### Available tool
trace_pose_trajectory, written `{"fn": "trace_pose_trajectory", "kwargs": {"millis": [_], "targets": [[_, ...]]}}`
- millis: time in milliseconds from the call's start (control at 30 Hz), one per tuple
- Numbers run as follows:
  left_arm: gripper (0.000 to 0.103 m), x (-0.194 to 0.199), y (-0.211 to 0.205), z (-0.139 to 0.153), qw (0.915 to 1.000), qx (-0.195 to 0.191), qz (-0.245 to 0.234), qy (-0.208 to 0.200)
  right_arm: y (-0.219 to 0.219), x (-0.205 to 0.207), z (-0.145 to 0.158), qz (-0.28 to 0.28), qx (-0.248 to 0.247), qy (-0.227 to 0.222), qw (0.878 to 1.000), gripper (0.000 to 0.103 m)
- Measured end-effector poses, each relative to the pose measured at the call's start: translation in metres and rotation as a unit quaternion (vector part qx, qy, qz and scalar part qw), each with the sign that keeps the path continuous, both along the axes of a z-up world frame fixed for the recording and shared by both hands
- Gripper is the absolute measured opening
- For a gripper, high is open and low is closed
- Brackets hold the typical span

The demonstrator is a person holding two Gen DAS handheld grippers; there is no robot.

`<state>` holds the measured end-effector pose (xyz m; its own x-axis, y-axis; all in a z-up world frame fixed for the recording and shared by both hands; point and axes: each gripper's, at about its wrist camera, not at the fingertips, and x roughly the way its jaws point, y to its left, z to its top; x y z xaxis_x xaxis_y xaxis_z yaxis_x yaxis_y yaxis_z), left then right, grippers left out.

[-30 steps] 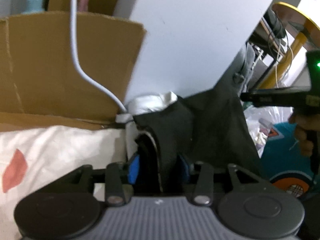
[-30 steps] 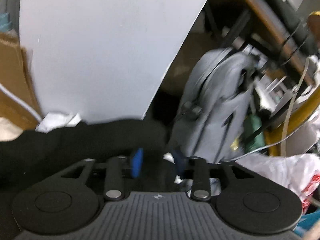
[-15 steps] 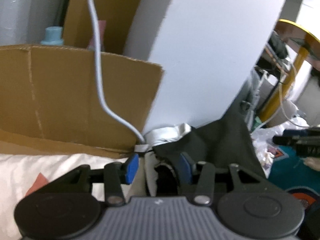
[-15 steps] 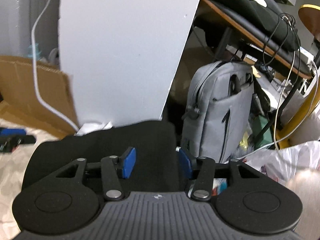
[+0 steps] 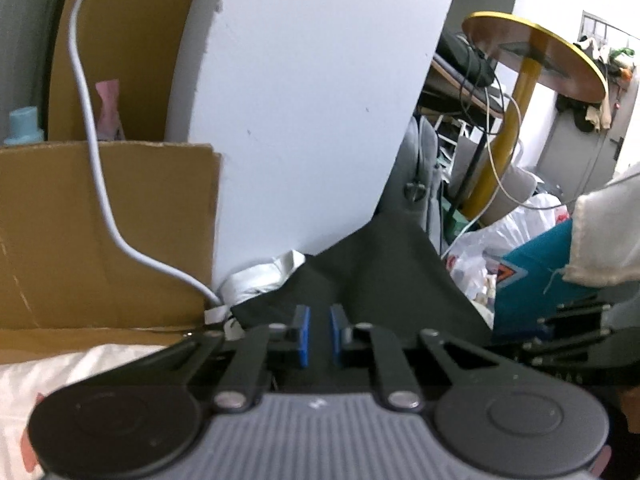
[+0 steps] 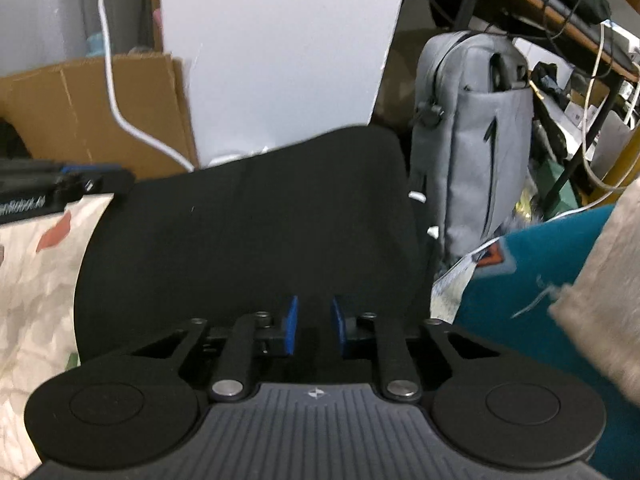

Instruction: Fold clothes

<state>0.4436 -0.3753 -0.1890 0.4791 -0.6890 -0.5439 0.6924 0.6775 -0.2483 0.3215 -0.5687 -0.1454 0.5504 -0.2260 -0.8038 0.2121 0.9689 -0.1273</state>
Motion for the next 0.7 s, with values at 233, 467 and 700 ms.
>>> {"fn": "trace_pose_trajectory", "kwargs": {"millis": [233,467,700], "targets": [[0.001,0.011,-0.003,-0.023,0.9996,0.016,0.024,0.004,0.001,0.000,-0.014,0.004,-0.005,0.016,1.000,0.018],[0.001,0.017,0.000,-0.037,0.9972,0.053,0.052,0.009,-0.013,-0.005,-0.030,-0.012,0.005,0.025,1.000,0.018],[0.001,0.021,0.026,-0.017,0.9963,0.043,0.072,-0.016,-0.020,-0.019,-0.031,-0.046,0.033,0.037,0.998,0.018]]}}
